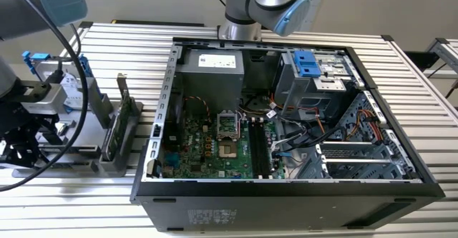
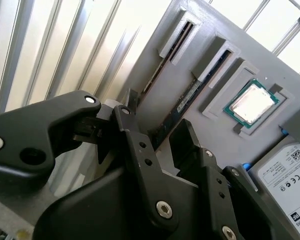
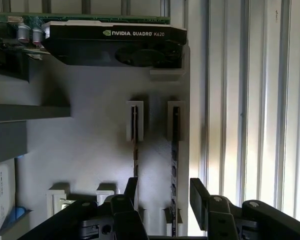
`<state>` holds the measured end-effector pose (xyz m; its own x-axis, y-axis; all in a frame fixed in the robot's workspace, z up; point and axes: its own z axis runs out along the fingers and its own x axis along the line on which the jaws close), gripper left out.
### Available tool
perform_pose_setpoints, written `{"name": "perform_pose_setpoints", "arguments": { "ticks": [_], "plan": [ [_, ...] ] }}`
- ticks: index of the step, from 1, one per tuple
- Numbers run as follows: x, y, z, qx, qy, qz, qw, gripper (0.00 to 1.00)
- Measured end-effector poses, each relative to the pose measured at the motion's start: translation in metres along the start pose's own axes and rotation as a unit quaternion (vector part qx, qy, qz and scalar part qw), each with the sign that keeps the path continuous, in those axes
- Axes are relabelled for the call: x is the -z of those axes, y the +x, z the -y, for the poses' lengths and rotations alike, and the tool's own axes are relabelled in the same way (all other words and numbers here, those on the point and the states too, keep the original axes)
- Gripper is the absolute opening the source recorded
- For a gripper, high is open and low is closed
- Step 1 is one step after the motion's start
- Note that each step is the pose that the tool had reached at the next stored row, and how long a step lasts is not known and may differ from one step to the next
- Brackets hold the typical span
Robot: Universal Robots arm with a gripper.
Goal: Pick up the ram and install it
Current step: 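Pick up the ram and move it above insertion slot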
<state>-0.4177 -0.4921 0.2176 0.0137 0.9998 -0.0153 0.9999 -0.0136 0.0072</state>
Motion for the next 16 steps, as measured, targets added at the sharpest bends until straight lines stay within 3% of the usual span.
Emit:
{"name": "perform_pose_setpoints", "arguments": {
  "ticks": [8,16],
  "plan": [
    [-0.0003,-0.0091,-0.0002,0.000,0.0000,0.0000,1.0000,1.00],
    [-0.0077,-0.0095,-0.0001,0.000,0.0000,0.0000,1.0000,1.00]
  ]
}}
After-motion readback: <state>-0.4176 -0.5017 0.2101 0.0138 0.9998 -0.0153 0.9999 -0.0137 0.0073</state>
